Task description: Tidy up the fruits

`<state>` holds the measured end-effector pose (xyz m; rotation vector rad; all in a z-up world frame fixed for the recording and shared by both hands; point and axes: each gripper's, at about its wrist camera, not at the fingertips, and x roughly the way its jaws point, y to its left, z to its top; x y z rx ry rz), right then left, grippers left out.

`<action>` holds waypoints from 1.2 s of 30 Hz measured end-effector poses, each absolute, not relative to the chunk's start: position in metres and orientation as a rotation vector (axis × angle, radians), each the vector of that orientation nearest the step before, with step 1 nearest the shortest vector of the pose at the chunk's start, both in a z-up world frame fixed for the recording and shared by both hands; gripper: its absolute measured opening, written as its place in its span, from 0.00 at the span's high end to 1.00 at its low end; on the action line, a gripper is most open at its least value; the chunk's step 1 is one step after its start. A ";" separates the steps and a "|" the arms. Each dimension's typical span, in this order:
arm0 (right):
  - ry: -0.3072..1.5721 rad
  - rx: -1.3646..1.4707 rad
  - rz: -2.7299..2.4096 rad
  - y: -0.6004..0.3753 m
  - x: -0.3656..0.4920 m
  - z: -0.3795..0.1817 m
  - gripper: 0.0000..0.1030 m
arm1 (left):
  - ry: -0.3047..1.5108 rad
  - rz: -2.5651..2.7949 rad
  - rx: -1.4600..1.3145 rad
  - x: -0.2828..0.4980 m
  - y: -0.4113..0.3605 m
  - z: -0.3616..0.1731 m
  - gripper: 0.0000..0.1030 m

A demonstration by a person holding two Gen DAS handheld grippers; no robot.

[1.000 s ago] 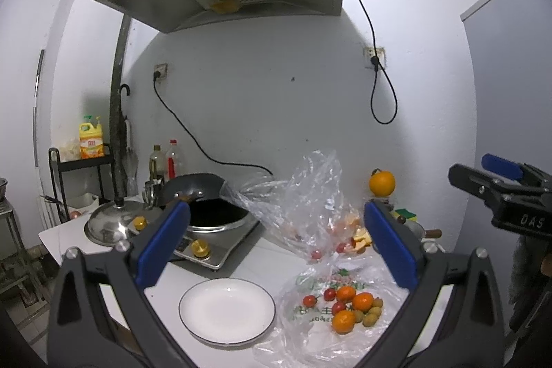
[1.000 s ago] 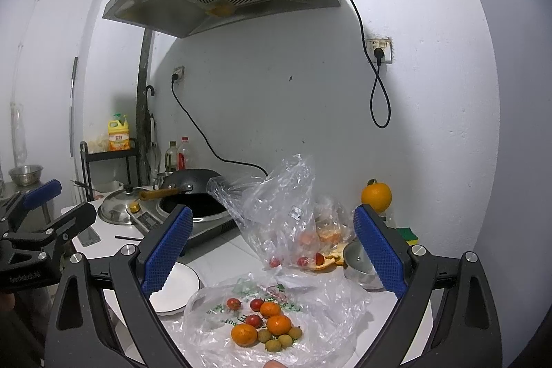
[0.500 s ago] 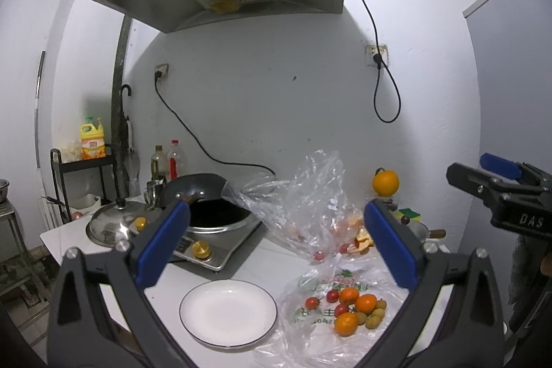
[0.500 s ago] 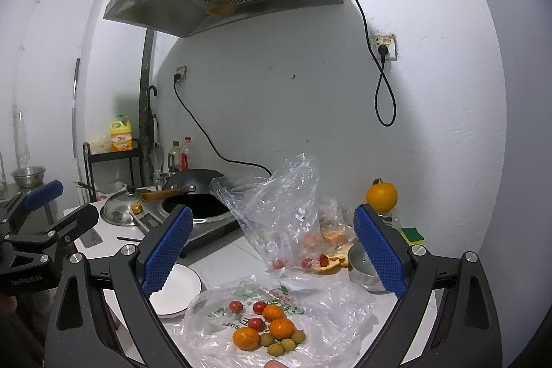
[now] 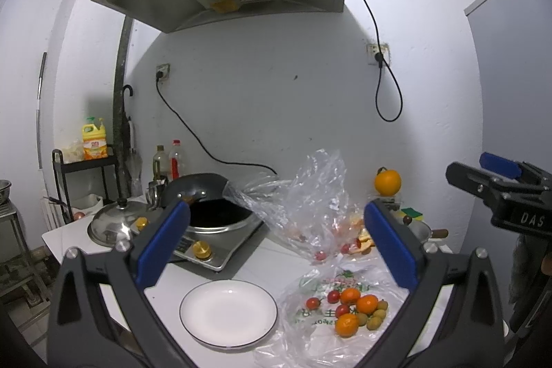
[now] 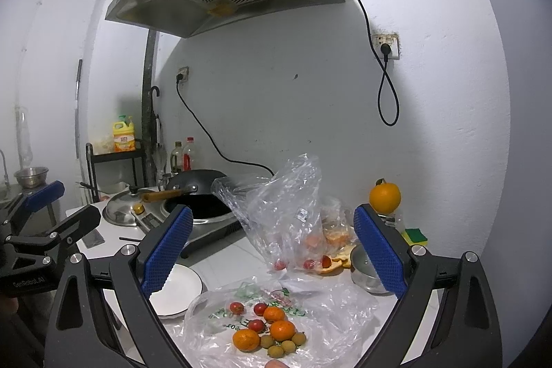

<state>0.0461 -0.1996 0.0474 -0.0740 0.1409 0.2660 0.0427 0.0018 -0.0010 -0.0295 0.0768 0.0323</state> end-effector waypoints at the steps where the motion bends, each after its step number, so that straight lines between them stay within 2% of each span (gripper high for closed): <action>1: 0.141 -0.073 0.268 -0.200 0.046 0.048 0.07 | 0.078 0.032 -0.029 0.042 0.002 -0.001 0.01; 36: 0.183 -0.067 0.282 -0.214 0.059 0.039 0.07 | 0.128 0.046 0.014 0.060 -0.016 -0.011 0.01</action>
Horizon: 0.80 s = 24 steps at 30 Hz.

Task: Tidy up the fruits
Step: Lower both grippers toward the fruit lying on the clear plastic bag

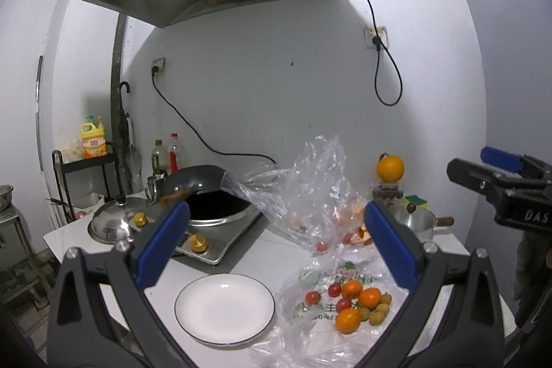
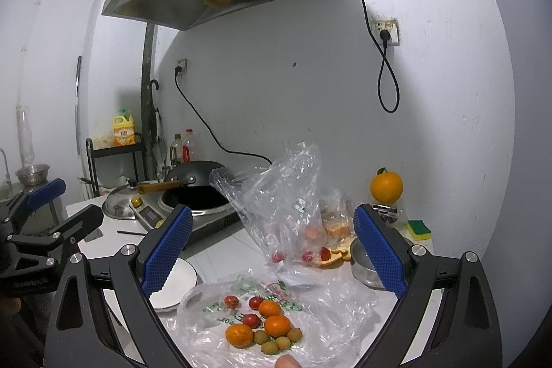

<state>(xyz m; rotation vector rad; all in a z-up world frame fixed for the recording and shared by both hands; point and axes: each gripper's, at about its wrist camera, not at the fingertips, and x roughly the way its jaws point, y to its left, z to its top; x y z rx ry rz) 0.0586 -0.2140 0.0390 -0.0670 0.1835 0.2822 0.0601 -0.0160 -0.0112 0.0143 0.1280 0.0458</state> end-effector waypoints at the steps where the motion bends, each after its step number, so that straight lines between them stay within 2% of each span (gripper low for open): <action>1: 0.187 -0.067 0.286 -0.216 0.059 0.038 0.07 | 0.133 0.045 0.018 0.061 -0.019 -0.013 0.01; 14: 0.281 -0.057 0.304 -0.245 0.083 0.004 0.07 | 0.249 0.036 0.059 0.099 -0.044 -0.053 0.01; 18: 0.310 -0.064 0.318 -0.249 0.089 -0.008 0.15 | 0.296 0.030 0.074 0.112 -0.053 -0.072 0.01; 22: 0.354 -0.066 0.329 -0.254 0.098 -0.024 0.18 | 0.346 0.013 0.102 0.122 -0.064 -0.089 0.01; 24: 0.372 -0.060 0.334 -0.257 0.102 -0.031 0.24 | 0.365 0.005 0.113 0.126 -0.070 -0.096 0.01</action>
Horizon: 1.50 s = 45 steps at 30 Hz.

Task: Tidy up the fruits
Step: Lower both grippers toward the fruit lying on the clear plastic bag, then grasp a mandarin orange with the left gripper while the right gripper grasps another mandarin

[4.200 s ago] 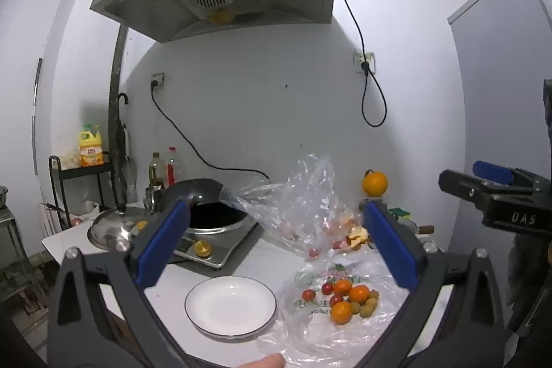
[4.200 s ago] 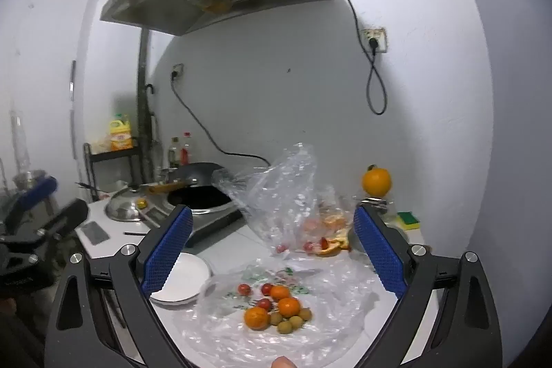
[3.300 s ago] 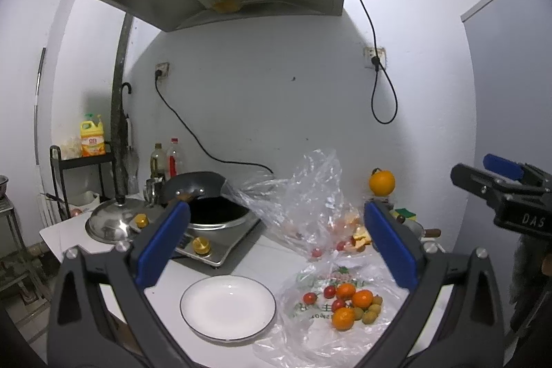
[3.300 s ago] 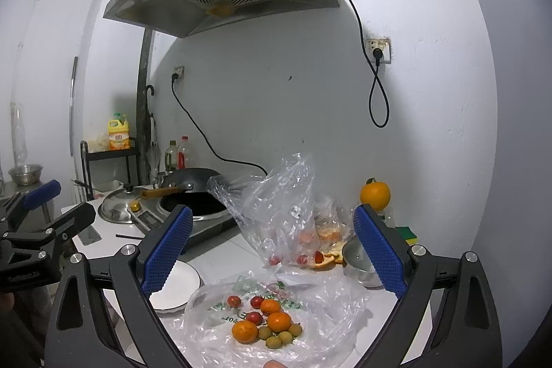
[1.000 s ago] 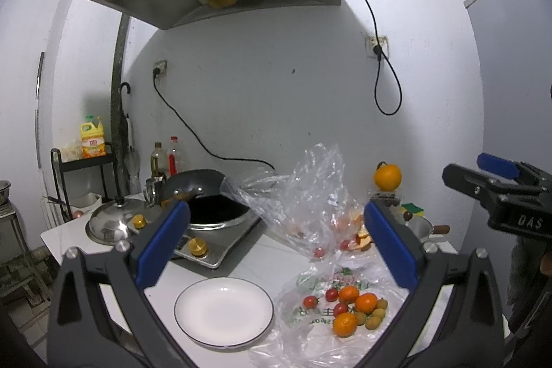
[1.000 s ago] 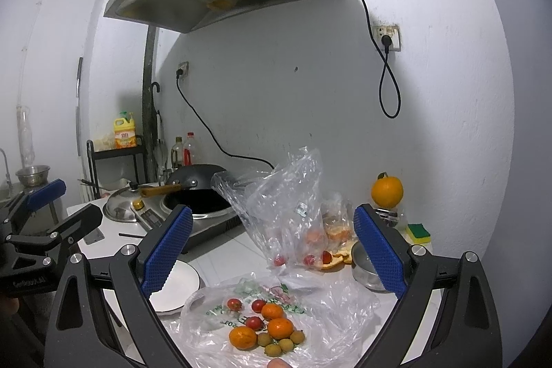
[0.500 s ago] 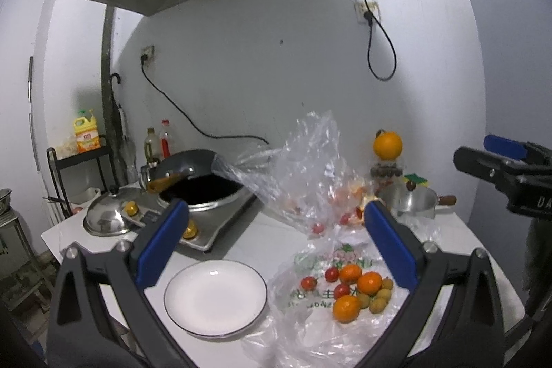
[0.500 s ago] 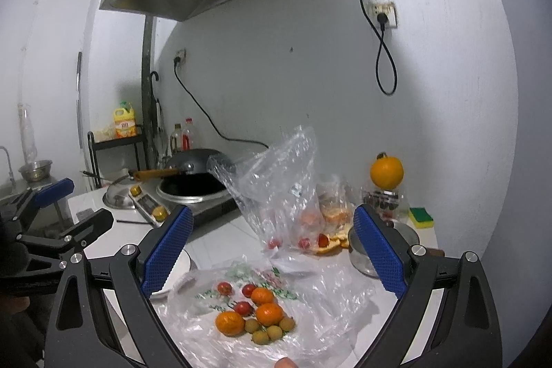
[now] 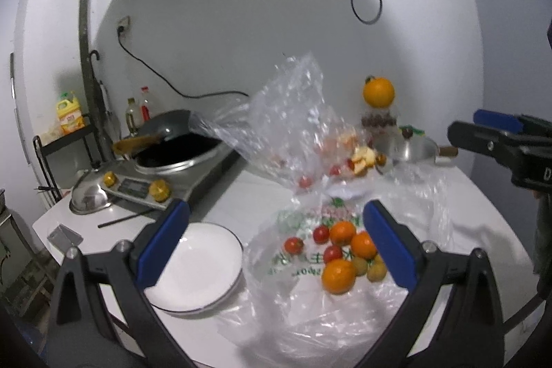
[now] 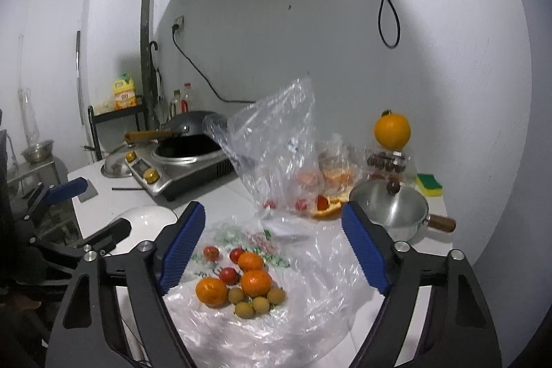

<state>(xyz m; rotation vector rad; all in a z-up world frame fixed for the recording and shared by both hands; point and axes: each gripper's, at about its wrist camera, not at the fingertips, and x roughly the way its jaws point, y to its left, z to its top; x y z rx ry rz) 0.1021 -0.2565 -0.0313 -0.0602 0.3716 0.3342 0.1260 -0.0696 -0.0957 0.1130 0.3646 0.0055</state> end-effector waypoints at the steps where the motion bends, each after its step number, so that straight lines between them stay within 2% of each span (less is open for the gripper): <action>1: 0.382 -0.058 0.336 -0.258 0.105 -0.035 0.25 | 0.377 0.002 0.119 0.128 -0.072 -0.099 0.01; 11: 0.473 -0.032 0.341 -0.271 0.126 -0.067 0.36 | 0.505 -0.052 0.157 0.159 -0.093 -0.138 0.02; 13: 0.489 -0.029 0.342 -0.273 0.130 -0.073 0.36 | 0.532 -0.069 0.161 0.165 -0.097 -0.146 0.10; 18: 0.521 -0.026 0.350 -0.274 0.140 -0.085 0.39 | 0.585 -0.099 0.174 0.180 -0.104 -0.162 0.14; 26: 0.564 -0.006 0.355 -0.276 0.153 -0.099 0.44 | 0.682 -0.170 0.154 0.197 -0.109 -0.185 0.41; 39: 0.653 -0.027 0.386 -0.255 0.178 -0.126 0.45 | 0.774 -0.235 0.131 0.218 -0.106 -0.213 0.43; 41: 0.665 -0.027 0.392 -0.251 0.182 -0.130 0.45 | 0.779 -0.246 0.127 0.219 -0.105 -0.215 0.46; 43: 0.674 -0.027 0.397 -0.248 0.184 -0.134 0.45 | 0.791 -0.269 0.115 0.221 -0.104 -0.217 0.56; 45: 0.689 -0.028 0.403 -0.244 0.187 -0.138 0.45 | 0.790 -0.279 0.114 0.221 -0.104 -0.218 0.57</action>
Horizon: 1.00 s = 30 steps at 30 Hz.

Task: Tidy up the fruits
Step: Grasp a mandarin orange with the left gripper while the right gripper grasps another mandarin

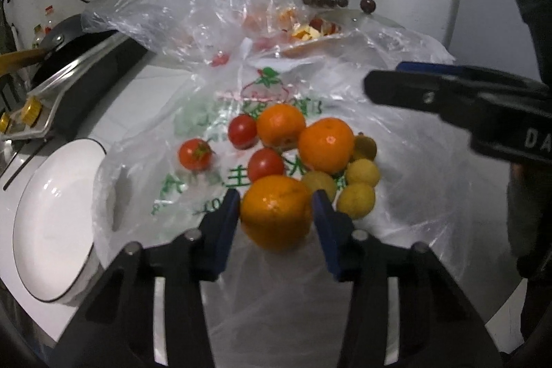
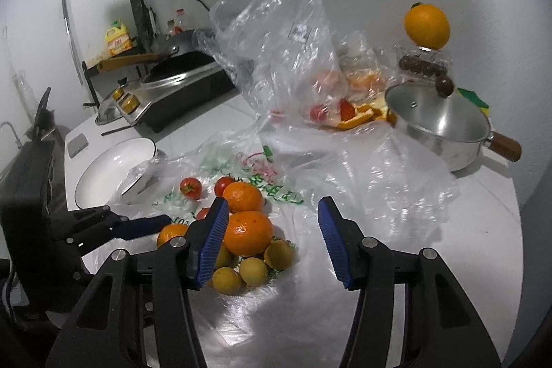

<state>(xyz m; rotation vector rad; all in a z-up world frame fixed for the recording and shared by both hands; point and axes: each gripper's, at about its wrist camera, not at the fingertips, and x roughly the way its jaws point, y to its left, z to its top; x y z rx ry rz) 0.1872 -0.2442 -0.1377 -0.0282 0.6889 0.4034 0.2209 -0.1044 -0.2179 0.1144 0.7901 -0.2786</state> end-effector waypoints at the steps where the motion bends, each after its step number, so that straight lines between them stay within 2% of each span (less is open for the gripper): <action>1: 0.697 -0.030 0.406 -0.242 0.188 -0.139 0.45 | 0.789 -0.282 0.111 0.221 -0.104 -0.218 0.57; 19: 0.836 -0.074 0.447 -0.212 0.208 -0.177 0.45 | 0.768 -0.320 0.059 0.214 -0.084 -0.208 0.58; 22: 0.836 -0.094 0.444 -0.209 0.209 -0.180 0.47 | 0.755 -0.321 0.056 0.210 -0.081 -0.205 0.58; 24: 0.840 -0.104 0.458 -0.205 0.210 -0.180 0.54 | 0.746 -0.317 0.055 0.208 -0.080 -0.202 0.58; 30: 0.832 -0.146 0.439 -0.198 0.208 -0.179 0.55 | 0.721 -0.302 0.052 0.203 -0.073 -0.195 0.58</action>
